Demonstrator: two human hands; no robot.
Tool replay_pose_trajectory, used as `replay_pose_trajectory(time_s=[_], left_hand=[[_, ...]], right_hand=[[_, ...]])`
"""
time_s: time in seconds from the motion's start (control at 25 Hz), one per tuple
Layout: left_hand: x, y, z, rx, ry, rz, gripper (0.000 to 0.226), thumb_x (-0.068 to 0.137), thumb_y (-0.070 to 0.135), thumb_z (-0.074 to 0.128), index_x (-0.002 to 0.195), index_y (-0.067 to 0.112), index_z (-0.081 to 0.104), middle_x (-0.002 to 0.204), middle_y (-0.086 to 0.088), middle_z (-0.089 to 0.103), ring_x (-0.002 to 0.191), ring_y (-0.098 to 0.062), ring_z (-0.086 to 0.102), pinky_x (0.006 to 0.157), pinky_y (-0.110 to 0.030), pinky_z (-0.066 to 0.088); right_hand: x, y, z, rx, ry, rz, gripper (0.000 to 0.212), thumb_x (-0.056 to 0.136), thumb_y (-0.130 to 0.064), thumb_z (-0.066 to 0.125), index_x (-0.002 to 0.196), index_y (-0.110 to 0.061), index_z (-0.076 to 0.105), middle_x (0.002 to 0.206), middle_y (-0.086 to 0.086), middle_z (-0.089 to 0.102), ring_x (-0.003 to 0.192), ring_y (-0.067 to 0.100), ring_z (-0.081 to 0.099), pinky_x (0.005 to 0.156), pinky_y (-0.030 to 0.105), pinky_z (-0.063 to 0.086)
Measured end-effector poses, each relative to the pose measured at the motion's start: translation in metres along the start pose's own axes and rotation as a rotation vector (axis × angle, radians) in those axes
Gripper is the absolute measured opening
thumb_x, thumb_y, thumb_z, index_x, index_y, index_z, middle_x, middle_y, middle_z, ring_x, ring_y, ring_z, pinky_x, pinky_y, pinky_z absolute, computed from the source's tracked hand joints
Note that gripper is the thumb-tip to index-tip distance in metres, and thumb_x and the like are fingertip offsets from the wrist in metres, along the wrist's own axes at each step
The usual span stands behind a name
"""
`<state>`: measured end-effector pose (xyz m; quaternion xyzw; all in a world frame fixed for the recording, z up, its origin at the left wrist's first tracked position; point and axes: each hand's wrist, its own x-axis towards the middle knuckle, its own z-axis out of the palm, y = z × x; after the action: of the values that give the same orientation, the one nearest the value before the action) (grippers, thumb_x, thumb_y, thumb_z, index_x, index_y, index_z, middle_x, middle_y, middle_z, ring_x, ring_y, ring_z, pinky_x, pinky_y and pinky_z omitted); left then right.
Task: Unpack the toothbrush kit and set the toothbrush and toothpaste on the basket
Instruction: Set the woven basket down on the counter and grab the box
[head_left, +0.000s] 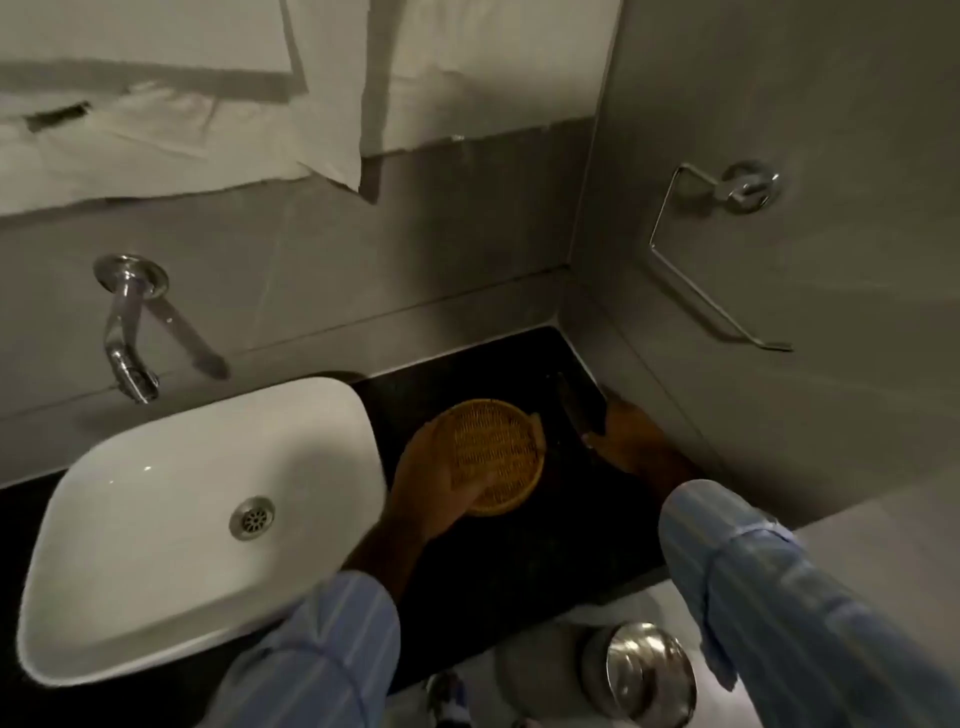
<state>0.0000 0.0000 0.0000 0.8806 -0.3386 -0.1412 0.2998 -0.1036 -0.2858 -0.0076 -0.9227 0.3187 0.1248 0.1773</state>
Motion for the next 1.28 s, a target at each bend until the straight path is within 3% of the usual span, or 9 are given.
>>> replay_pose_trajectory(time_s=[0.12,0.32,0.44,0.52,0.64,0.88,1.04,1.16,1.28], left_hand=[[-0.036,-0.022,0.048,0.061,0.027,-0.029,0.102,0.08,0.067,0.059,0.155,0.01,0.021,0.163,-0.014,0.021,0.148,-0.029,0.026,0.118,-0.045,0.029],[-0.084,-0.051,0.095,0.279,-0.146,-0.197,0.102,0.084,0.076,0.034,0.157,0.008,0.015,0.166,-0.009,0.012,0.153,-0.027,0.01,0.121,-0.049,0.019],[-0.095,-0.063,0.109,0.383,-0.286,-0.185,0.101,0.084,0.078,0.023,0.154,0.005,0.028,0.163,-0.014,0.023,0.149,-0.033,0.023,0.116,-0.053,0.028],[-0.099,-0.068,0.116,0.439,-0.356,-0.184,0.098,0.083,0.077,0.029,0.147,0.003,0.043,0.156,-0.018,0.037,0.141,-0.037,0.04,0.108,-0.055,0.04],[-0.101,-0.068,0.121,0.492,-0.331,-0.182,0.097,0.08,0.074,0.034,0.144,0.004,0.048,0.154,-0.018,0.041,0.139,-0.037,0.044,0.105,-0.056,0.043],[-0.092,-0.059,0.109,0.494,-0.284,-0.188,0.106,0.079,0.08,0.013,0.156,0.009,0.021,0.165,-0.013,0.013,0.152,-0.031,0.014,0.121,-0.05,0.018],[-0.085,-0.042,0.084,0.379,-0.159,-0.115,0.109,0.078,0.081,0.005,0.155,0.006,0.025,0.164,-0.012,0.018,0.151,-0.03,0.017,0.121,-0.043,0.019],[-0.074,-0.026,0.054,0.306,-0.064,-0.064,0.1,0.084,0.077,0.018,0.154,0.006,0.027,0.161,-0.014,0.027,0.149,-0.03,0.024,0.12,-0.04,0.024],[-0.043,-0.007,0.014,0.23,0.009,0.003,0.096,0.086,0.071,0.04,0.155,0.006,0.023,0.158,-0.015,0.03,0.145,-0.031,0.031,0.117,-0.044,0.031]], right_hand=[[0.008,0.007,0.025,-0.015,-0.034,0.127,0.06,0.088,-0.041,0.067,0.128,0.0,0.052,0.131,0.023,0.058,0.116,0.04,0.059,0.092,0.045,0.051],[0.024,0.006,0.061,-0.019,-0.019,0.192,0.053,0.092,-0.043,0.06,0.121,0.002,0.063,0.124,0.024,0.062,0.113,0.041,0.06,0.09,0.046,0.05],[0.037,0.006,0.076,-0.055,0.016,0.232,0.047,0.097,-0.035,0.055,0.121,0.005,0.06,0.125,0.026,0.061,0.113,0.042,0.059,0.089,0.046,0.05],[0.042,0.006,0.08,-0.051,0.019,0.251,0.042,0.098,-0.03,0.054,0.121,0.005,0.06,0.123,0.027,0.061,0.111,0.042,0.061,0.086,0.046,0.051],[0.047,0.009,0.081,0.055,0.022,0.271,0.034,0.096,-0.022,0.056,0.115,0.006,0.064,0.114,0.026,0.067,0.104,0.042,0.065,0.075,0.041,0.051],[0.031,0.009,0.06,0.237,0.02,0.263,0.032,0.091,-0.022,0.064,0.104,0.007,0.067,0.102,0.024,0.068,0.095,0.04,0.066,0.067,0.033,0.044],[0.015,0.006,0.033,0.222,0.017,0.218,0.028,0.091,-0.025,0.065,0.085,0.003,0.065,0.085,0.017,0.056,0.067,0.026,0.055,0.063,0.033,0.042],[-0.003,-0.006,0.001,0.252,0.029,0.158,0.032,0.085,-0.026,0.07,0.098,0.003,0.069,0.083,0.013,0.058,0.073,0.029,0.059,0.063,0.031,0.044],[-0.029,-0.022,-0.035,0.279,0.084,0.088,0.03,0.077,-0.027,0.075,0.094,-0.002,0.072,0.08,0.009,0.06,0.075,0.03,0.065,0.063,0.029,0.043]])
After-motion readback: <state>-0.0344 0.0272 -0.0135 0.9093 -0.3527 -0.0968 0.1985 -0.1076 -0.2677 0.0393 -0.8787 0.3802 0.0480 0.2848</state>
